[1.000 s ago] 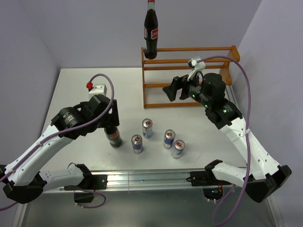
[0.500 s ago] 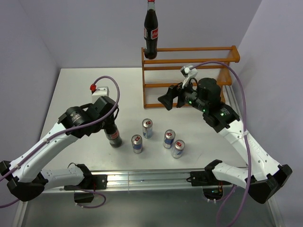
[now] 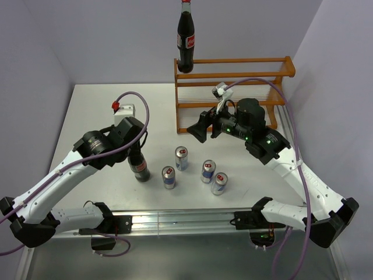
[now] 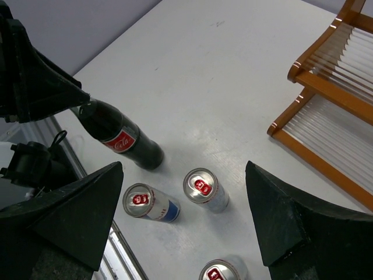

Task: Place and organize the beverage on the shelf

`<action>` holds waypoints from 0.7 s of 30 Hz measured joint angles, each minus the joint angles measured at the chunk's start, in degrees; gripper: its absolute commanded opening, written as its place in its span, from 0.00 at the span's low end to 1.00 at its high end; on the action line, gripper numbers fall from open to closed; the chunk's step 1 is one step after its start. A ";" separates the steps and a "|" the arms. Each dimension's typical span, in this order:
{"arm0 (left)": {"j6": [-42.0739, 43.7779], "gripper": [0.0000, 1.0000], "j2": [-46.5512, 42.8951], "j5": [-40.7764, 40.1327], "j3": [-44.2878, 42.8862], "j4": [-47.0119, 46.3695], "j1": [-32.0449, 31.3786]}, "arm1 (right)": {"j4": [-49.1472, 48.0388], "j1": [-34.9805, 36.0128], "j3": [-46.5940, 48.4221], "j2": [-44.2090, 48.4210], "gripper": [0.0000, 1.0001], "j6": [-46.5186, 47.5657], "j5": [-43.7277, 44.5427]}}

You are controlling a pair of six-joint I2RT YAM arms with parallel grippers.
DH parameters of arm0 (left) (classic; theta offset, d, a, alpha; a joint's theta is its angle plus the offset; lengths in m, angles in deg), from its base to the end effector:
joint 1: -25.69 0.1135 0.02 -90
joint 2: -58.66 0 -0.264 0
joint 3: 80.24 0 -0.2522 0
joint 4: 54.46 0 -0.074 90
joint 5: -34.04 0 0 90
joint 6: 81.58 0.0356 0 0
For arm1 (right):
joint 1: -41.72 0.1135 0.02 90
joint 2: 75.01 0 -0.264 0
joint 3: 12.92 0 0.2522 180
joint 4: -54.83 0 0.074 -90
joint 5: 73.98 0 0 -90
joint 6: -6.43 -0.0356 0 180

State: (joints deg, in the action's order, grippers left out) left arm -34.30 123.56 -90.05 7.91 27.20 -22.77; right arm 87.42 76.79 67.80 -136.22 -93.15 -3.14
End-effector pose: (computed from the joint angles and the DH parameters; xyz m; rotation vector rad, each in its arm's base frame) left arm 0.1427 -0.1309 0.3824 -0.1090 2.3107 -0.0292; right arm 0.1860 0.1448 0.4047 -0.6511 1.7525 0.8484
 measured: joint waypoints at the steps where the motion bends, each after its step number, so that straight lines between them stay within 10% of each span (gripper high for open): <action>1: 0.04 0.33 0.02 -0.07 0.00 -0.22 0.00 | 0.02 0.13 0.00 -0.07 0.92 0.00 -0.02; 7: 0.22 0.00 0.02 -0.02 0.00 -0.63 0.00 | -1.11 1.66 -0.28 -0.17 0.92 -0.02 -0.28; 21: 4.74 0.00 4.50 -0.94 -13.38 5.77 0.00 | -12.83 16.28 -5.35 -8.68 1.00 4.31 -2.25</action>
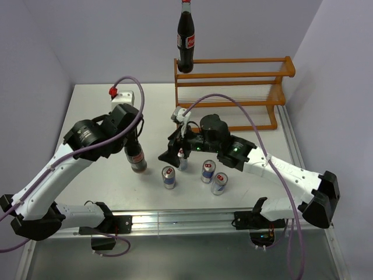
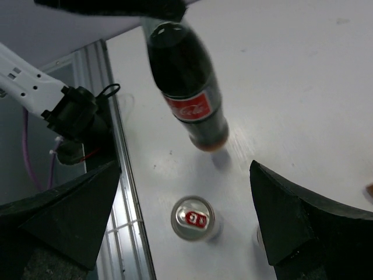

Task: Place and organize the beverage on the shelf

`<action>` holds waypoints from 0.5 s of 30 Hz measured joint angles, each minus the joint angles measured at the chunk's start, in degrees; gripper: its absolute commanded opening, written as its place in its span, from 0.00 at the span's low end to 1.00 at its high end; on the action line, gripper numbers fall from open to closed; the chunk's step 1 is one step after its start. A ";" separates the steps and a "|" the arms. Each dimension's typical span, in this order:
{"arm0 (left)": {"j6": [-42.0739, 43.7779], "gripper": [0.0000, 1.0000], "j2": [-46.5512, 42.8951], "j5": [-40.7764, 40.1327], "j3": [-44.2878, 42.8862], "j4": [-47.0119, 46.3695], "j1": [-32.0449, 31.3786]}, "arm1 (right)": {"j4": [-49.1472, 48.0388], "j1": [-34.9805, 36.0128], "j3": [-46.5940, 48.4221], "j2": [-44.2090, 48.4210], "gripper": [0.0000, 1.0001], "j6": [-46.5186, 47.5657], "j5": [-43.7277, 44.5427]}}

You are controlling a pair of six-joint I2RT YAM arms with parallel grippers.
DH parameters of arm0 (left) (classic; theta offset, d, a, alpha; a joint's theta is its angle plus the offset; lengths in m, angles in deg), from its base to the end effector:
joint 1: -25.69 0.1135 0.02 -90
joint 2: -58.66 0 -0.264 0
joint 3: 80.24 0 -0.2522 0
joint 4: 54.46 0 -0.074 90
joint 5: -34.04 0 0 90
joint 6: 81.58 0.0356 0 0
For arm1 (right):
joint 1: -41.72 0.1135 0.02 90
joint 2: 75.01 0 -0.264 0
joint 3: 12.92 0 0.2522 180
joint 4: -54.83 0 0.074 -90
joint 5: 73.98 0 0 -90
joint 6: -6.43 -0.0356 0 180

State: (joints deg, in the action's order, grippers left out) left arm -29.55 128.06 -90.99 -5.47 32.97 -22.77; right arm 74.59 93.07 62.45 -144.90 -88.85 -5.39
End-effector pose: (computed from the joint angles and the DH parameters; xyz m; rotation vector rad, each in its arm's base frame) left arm 0.1450 -0.1329 0.4274 -0.0406 2.2673 -0.0191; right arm 0.1673 0.2300 0.3591 -1.0048 1.6465 1.0213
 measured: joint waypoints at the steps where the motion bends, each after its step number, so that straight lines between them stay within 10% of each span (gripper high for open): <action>1: 0.76 0.00 0.24 0.07 -2.08 0.33 0.00 | -1.55 0.98 -0.02 -0.87 1.00 0.66 -0.55; 15: 7.21 0.00 5.11 1.64 -19.69 5.38 0.00 | -15.37 3.56 5.86 -18.16 0.96 7.89 -1.90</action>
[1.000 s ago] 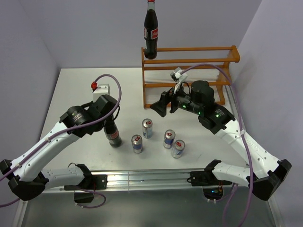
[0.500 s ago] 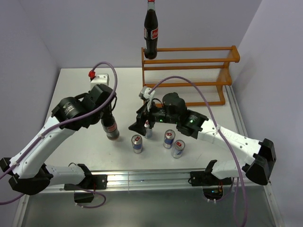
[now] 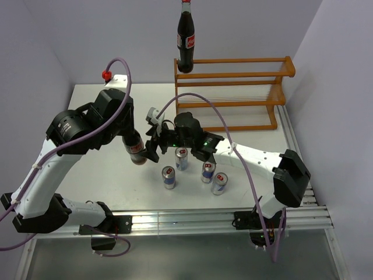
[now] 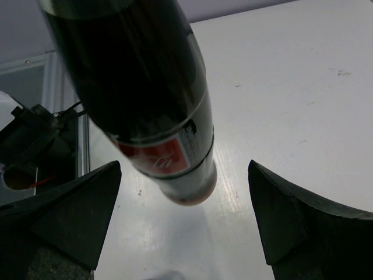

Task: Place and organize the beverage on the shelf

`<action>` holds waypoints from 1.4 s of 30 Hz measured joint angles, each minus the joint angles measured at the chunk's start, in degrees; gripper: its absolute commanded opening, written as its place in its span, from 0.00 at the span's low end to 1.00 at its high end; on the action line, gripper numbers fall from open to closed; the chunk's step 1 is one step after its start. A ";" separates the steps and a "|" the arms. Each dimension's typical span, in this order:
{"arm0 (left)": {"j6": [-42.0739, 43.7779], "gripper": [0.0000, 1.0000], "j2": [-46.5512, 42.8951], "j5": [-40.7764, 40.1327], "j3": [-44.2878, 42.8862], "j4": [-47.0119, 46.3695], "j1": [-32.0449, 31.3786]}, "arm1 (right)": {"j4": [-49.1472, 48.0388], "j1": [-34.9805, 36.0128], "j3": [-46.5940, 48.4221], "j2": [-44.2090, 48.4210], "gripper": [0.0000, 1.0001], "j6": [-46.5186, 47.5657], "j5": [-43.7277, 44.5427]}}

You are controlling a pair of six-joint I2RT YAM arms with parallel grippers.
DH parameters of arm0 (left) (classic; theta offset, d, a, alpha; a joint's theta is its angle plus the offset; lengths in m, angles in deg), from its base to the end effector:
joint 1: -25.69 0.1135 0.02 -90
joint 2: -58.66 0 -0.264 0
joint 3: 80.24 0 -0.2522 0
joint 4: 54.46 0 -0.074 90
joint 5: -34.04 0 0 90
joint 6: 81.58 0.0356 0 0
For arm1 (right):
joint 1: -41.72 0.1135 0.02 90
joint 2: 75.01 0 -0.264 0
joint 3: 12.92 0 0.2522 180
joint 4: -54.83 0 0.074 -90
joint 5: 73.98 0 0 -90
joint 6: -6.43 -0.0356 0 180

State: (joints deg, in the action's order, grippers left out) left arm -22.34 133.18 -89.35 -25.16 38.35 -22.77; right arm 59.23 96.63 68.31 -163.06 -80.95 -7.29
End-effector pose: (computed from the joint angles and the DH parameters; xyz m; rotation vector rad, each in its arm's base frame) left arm 0.1386 -0.1269 0.4923 0.0499 2.1704 -0.1078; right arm 0.1989 0.3076 0.3266 -1.1582 1.4624 1.0060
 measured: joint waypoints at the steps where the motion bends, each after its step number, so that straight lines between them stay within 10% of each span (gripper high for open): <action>1: 0.20 0.00 0.35 0.20 -0.76 0.24 0.00 | -1.09 0.24 0.31 -0.81 0.96 0.24 0.15; 11: 1.81 0.00 1.95 2.45 -5.25 2.47 0.00 | -9.60 3.15 3.17 -4.85 0.85 0.74 0.87; 17: 2.89 0.00 2.25 3.15 -6.54 2.89 0.00 | -11.45 3.85 3.91 -5.73 0.00 0.87 -0.63; 24: 3.39 0.67 2.21 1.70 -7.93 1.03 0.00 | -14.80 3.91 2.93 -5.75 0.00 -0.87 -1.05; 34: 3.30 0.94 -4.48 -3.91 -4.61 -9.40 0.00 | -16.24 4.20 -1.11 -5.73 0.00 -6.99 -0.98; 42: 2.47 0.99 -19.30 -14.05 16.15 -22.23 0.00 | -16.15 4.26 -1.11 -2.80 0.00 -7.74 3.67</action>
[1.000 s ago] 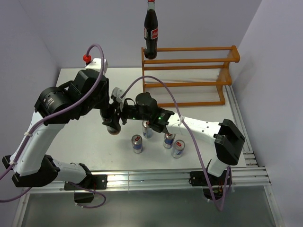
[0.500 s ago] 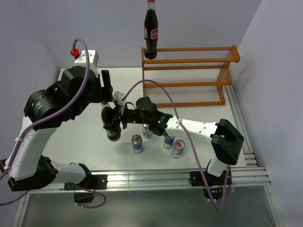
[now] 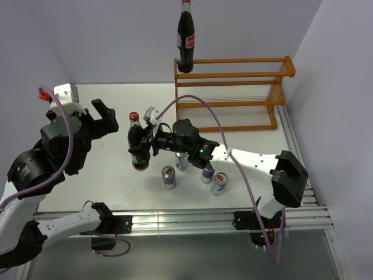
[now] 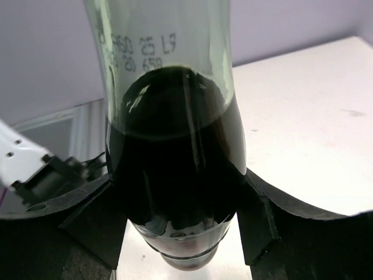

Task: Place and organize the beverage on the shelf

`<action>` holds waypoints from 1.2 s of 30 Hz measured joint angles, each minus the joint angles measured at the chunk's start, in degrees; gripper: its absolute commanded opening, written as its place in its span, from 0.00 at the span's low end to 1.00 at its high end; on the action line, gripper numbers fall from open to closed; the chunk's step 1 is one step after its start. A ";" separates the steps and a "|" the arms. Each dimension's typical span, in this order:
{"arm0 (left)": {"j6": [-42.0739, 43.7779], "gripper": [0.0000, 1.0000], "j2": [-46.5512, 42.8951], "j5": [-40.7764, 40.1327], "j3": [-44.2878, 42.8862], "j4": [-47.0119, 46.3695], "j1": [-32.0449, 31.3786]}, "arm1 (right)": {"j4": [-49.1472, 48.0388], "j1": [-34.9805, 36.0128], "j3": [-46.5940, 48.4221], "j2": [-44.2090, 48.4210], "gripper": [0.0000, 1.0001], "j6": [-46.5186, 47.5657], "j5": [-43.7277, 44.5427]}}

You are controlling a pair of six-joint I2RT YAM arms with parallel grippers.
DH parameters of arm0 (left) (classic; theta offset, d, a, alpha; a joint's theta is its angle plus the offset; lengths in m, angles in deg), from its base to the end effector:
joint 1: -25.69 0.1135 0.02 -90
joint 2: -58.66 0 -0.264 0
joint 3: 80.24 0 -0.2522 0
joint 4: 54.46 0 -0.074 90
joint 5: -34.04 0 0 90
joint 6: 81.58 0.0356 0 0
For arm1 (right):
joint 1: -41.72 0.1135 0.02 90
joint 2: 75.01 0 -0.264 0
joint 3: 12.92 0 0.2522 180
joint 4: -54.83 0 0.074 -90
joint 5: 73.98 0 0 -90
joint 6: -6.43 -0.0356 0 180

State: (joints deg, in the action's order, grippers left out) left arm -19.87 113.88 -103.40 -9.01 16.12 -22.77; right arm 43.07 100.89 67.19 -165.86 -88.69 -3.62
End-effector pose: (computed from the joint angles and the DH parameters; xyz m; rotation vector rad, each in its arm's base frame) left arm 0.0946 -0.0672 0.5045 -0.2444 1.7573 -0.1935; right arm 0.1841 0.3318 0.3324 -1.0071 1.3356 1.1337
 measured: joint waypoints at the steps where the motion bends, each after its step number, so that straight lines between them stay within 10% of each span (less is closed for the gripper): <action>1: 0.07 1.00 -2.16 -1.01 3.19 -2.21 0.00 | 1.31 0.13 0.04 1.05 0.00 0.35 1.95; 16: 1.73 1.00 -13.40 -5.55 33.05 -20.57 0.00 | 24.20 -5.55 8.02 12.61 0.00 8.63 29.94; 36: 5.79 1.00 -13.29 -1.84 38.60 -26.21 0.00 | 37.29 -38.91 30.45 10.86 0.00 8.00 28.33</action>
State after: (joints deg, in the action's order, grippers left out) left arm -14.08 100.59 -105.24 29.59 -10.09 -22.77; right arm 80.36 61.99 97.64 -154.99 -80.69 24.71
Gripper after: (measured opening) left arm 0.995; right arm 0.714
